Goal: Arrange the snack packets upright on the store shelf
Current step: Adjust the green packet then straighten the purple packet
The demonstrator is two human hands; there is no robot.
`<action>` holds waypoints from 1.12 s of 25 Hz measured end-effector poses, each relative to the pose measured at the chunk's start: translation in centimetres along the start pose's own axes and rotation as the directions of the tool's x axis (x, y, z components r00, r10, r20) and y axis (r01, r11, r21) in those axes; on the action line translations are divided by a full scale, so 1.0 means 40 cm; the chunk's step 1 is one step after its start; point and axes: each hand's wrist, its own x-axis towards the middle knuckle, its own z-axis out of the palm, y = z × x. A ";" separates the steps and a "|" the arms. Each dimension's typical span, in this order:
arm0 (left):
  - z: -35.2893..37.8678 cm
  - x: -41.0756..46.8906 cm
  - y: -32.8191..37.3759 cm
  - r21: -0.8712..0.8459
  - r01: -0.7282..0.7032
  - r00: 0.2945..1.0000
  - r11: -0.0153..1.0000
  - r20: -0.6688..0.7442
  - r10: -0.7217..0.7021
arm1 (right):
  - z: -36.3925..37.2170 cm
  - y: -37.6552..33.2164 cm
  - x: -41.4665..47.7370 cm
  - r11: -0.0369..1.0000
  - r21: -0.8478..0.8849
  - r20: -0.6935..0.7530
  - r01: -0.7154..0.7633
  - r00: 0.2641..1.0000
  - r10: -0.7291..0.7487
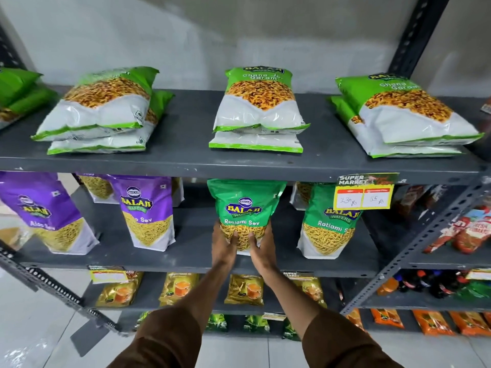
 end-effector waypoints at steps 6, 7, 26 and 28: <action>0.011 -0.016 0.005 -0.013 -0.006 0.999 1.000 0.044 0.006 | -0.031 0.001 0.002 1.000 -0.009 0.043 -0.026 0.999 0.026; 0.003 -0.022 0.009 -0.018 -0.002 1.000 1.000 0.031 0.003 | -0.026 -0.015 -0.017 0.996 -0.071 -0.009 -0.049 0.999 0.048; -0.605 0.230 -0.152 0.052 -0.139 0.975 0.989 -0.169 0.146 | 0.549 -0.237 -0.136 0.997 0.020 0.018 -0.078 0.997 0.078; -0.610 0.246 -0.156 -0.009 -0.132 0.986 0.991 -0.101 0.131 | 0.568 -0.247 -0.137 0.992 0.000 0.080 -0.127 0.989 0.126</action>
